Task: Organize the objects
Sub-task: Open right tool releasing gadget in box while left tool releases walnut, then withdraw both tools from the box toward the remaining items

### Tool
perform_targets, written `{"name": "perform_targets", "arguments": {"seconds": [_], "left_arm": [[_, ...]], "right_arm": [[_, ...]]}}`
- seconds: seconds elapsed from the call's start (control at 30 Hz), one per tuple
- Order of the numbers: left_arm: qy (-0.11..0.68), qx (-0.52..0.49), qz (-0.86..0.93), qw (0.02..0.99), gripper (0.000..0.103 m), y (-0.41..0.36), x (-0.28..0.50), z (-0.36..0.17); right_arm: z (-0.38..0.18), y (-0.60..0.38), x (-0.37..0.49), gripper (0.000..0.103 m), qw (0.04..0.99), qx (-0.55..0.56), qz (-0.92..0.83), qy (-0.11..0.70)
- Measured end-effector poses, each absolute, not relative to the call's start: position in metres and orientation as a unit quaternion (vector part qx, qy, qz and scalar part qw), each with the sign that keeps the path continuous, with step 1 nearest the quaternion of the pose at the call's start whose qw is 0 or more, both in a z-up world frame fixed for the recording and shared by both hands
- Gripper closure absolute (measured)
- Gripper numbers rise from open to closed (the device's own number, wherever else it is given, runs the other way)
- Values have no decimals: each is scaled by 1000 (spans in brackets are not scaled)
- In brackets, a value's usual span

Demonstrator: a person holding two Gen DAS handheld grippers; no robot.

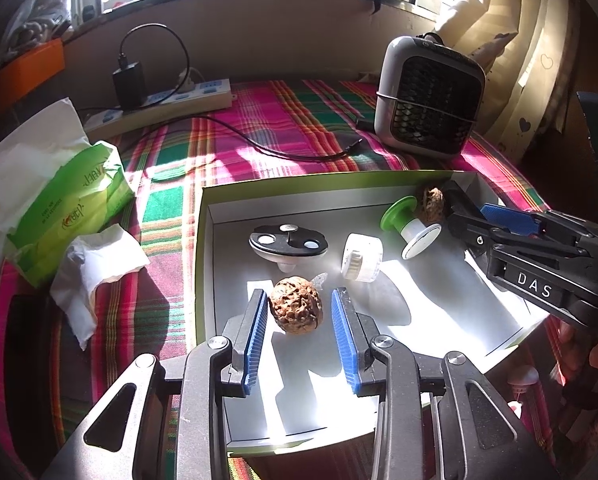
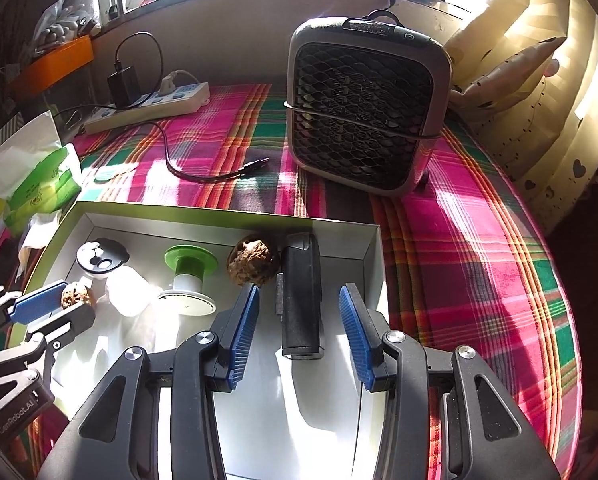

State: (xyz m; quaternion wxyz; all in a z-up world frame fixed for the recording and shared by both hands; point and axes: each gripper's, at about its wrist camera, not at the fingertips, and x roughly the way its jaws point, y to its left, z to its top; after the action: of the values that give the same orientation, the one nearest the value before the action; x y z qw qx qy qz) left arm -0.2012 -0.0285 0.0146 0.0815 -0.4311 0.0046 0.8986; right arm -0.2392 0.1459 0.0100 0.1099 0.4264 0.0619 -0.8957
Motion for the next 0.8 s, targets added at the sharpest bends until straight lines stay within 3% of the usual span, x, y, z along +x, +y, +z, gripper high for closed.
{"name": "perform_targets", "arguments": {"seconds": [0.8], "left_arm": [[-14, -395, 914, 92, 69, -32, -147, 43]], "right_arm": [[26, 171, -188, 55, 125, 402, -907, 30]]}}
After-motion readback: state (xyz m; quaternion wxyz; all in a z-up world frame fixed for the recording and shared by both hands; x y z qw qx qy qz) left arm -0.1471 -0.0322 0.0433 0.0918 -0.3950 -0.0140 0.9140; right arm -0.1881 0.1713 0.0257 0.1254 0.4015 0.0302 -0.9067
